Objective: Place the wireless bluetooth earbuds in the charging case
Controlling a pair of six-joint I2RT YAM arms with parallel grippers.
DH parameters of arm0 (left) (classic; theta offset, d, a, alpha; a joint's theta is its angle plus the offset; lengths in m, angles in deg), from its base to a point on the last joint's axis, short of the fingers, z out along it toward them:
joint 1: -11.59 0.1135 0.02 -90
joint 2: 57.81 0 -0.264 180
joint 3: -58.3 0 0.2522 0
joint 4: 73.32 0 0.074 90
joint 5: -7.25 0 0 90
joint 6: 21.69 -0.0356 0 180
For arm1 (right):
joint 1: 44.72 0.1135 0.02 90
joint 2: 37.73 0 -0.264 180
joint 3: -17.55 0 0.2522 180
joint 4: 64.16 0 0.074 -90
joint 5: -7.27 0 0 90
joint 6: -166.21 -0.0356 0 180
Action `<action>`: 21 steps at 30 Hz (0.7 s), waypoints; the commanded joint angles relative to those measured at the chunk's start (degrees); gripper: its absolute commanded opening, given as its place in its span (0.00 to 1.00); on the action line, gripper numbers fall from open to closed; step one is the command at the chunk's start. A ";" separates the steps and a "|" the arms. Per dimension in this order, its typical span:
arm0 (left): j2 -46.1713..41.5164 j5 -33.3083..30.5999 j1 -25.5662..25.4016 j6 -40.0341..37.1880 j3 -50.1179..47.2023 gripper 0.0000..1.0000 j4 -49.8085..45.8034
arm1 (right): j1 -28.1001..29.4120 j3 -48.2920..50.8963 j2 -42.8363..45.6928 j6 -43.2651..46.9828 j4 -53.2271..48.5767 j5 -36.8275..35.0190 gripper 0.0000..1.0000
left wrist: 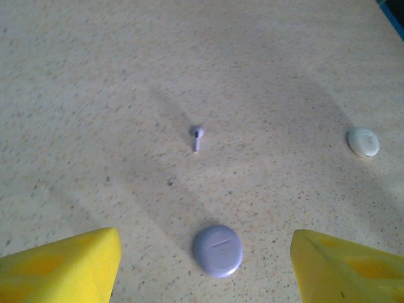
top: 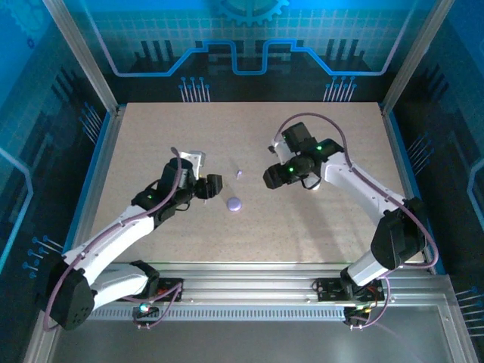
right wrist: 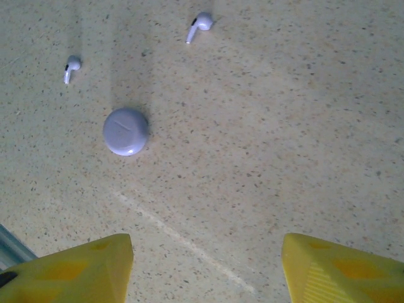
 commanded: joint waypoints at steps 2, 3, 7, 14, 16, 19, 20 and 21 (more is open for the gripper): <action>-2.04 5.93 4.96 3.91 0.96 0.73 -6.67 | 4.08 -3.19 -3.24 -1.67 0.17 -2.52 0.66; -2.22 6.46 5.88 4.27 0.92 0.72 -7.42 | 4.97 -4.07 -4.23 -1.41 -0.05 -2.67 0.66; -3.22 8.92 10.17 5.93 0.14 0.73 -10.76 | 8.59 -8.65 -9.48 -0.33 -2.10 -4.04 0.68; -5.59 11.77 17.58 7.92 -2.76 0.73 -13.16 | 12.45 -16.19 -19.36 -7.16 -5.86 -3.93 0.73; -5.98 12.19 19.83 8.11 -3.38 0.73 -14.14 | 13.24 -17.40 -21.31 -10.85 -5.73 -3.72 0.74; -6.03 13.59 23.30 8.30 -4.22 0.73 -15.31 | 13.96 -19.39 -24.26 -16.98 -5.98 -3.91 0.74; -5.87 14.00 24.33 8.31 -4.44 0.73 -15.50 | 14.10 -20.07 -25.32 -19.27 -6.29 -4.07 0.74; -5.70 14.38 25.01 8.33 -4.59 0.73 -15.60 | 14.14 -20.71 -26.24 -20.98 -6.57 -4.10 0.74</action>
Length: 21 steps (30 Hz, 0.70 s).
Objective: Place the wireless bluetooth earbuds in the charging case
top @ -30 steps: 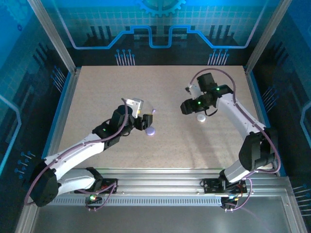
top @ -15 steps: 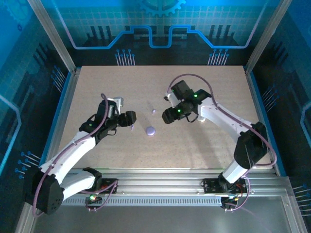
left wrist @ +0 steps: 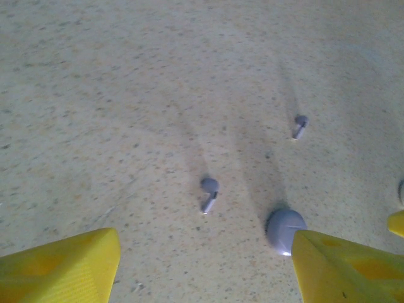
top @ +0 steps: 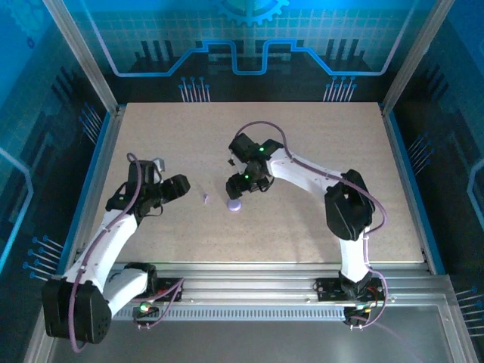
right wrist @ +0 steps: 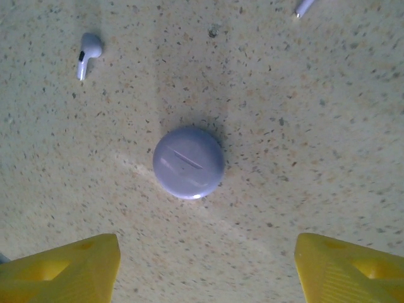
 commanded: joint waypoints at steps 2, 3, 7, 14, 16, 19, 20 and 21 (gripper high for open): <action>0.02 3.44 2.98 1.42 -1.12 0.73 -2.69 | 0.99 -4.39 -4.00 -11.97 -3.44 -0.80 0.75; 0.27 3.47 3.09 1.43 -0.96 0.73 -2.59 | 1.20 -5.08 -4.78 -13.29 -3.97 -0.99 0.75; 1.78 3.49 3.35 1.62 -0.21 0.73 -2.48 | 2.03 -8.31 -8.29 -18.67 -6.85 -2.49 0.75; 2.52 3.07 3.38 1.34 0.05 0.72 -3.55 | 4.09 -11.78 -12.49 -26.04 -10.01 -4.49 0.74; 2.49 3.09 3.39 1.34 -0.11 0.72 -3.46 | 4.62 -12.37 -13.38 -27.58 -10.83 -5.03 0.73; 2.45 3.36 3.38 1.53 -0.37 0.72 -3.07 | 5.00 -13.27 -14.63 -29.29 -11.68 -5.02 0.72; 2.56 3.48 3.36 1.65 -0.42 0.72 -2.94 | 5.06 -13.52 -14.96 -29.76 -11.87 -5.07 0.72; 2.55 3.50 3.37 1.61 -0.50 0.72 -2.85 | 5.08 -13.77 -15.26 -30.14 -11.96 -5.12 0.72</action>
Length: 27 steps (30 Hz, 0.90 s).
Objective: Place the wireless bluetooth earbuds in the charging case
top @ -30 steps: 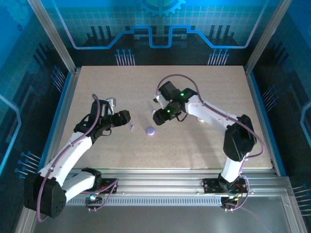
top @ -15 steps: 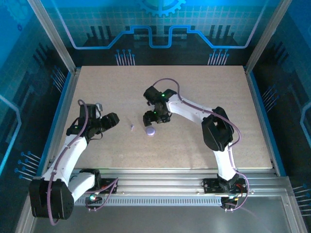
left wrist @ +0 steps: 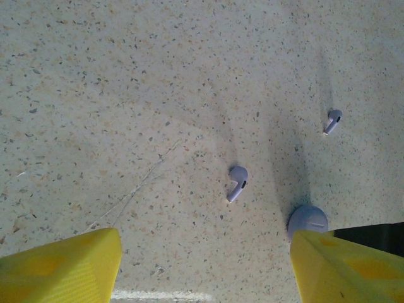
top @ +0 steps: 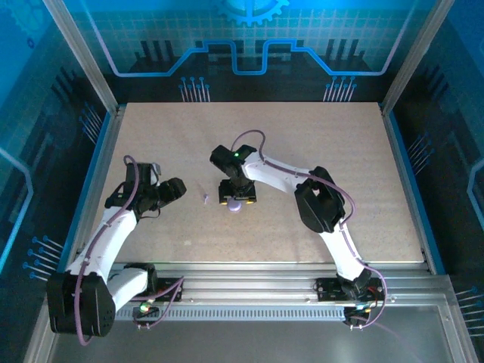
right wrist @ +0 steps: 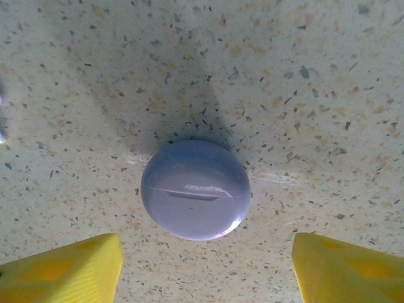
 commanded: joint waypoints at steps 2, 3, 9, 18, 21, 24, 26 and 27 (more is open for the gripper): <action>0.22 1.84 0.67 0.86 -0.22 0.72 -0.35 | 0.60 -2.65 -2.24 -4.20 -3.49 -1.27 0.72; 0.16 1.96 0.62 0.95 -0.30 0.72 -0.18 | 0.60 -3.02 -2.58 -4.23 -3.69 -1.23 0.72; 0.71 2.65 0.69 1.23 -1.08 0.72 0.81 | 0.80 -4.80 -4.43 -4.16 -4.68 -0.94 0.71; 1.22 3.29 0.69 1.30 -1.20 0.72 1.61 | 1.03 -7.39 -6.04 -4.10 -4.93 -0.34 0.67; 1.42 3.41 0.74 1.30 -1.11 0.72 1.78 | 1.03 -8.74 -8.54 -3.84 -5.36 -0.23 0.65; 1.47 3.59 0.78 1.25 -1.10 0.72 1.87 | 1.05 -9.30 -9.33 -3.74 -5.64 -0.19 0.63; 1.53 3.55 0.78 1.21 -1.19 0.72 1.87 | 1.03 -9.47 -9.78 -3.74 -5.82 -0.07 0.63; 1.50 3.59 0.87 1.22 -1.23 0.72 1.87 | 1.03 -9.49 -9.87 -3.75 -5.82 -0.04 0.63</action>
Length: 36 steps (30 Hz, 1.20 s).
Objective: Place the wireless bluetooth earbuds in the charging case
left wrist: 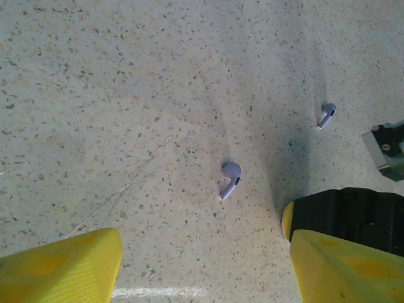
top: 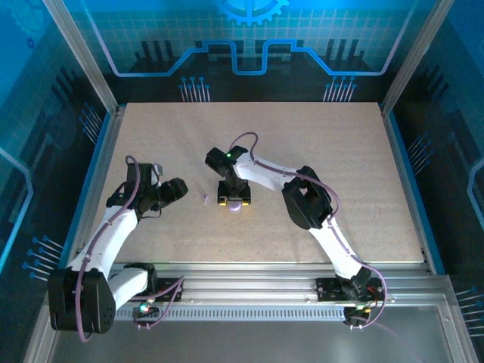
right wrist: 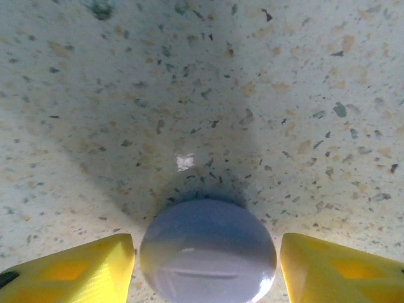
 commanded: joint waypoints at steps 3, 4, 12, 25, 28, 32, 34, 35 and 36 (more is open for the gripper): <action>0.37 1.51 0.67 1.24 -0.43 0.72 0.23 | 1.00 -1.43 -1.80 -0.56 -2.37 0.38 0.61; 0.40 1.55 0.68 1.19 -0.46 0.72 0.23 | 0.91 -1.43 -1.89 -0.49 -2.44 0.09 0.58; 0.33 1.82 0.67 1.03 -0.52 0.72 0.14 | 0.60 -0.93 -2.38 -0.07 -2.37 -1.00 0.47; -0.90 4.40 0.43 -1.34 -1.35 0.68 2.40 | 0.31 7.46 7.47 -0.73 3.52 -3.43 0.41; -3.69 4.11 -1.19 -2.63 -3.19 0.67 4.67 | -0.02 13.38 12.83 -1.85 7.48 -3.79 0.40; -7.95 4.03 -4.66 -3.41 -5.90 0.67 9.81 | -0.68 20.12 19.79 -2.63 11.65 -3.76 0.40; -9.83 3.83 -6.57 -3.67 -7.98 0.67 13.19 | -1.06 23.50 23.46 -3.24 13.25 -3.78 0.40; -10.60 3.92 -7.36 -3.59 -9.10 0.67 15.03 | -1.24 24.89 25.06 -3.24 14.09 -3.74 0.40; -11.39 4.20 -8.27 -3.34 -10.35 0.66 17.16 | -1.33 26.45 27.00 -3.35 14.93 -3.76 0.40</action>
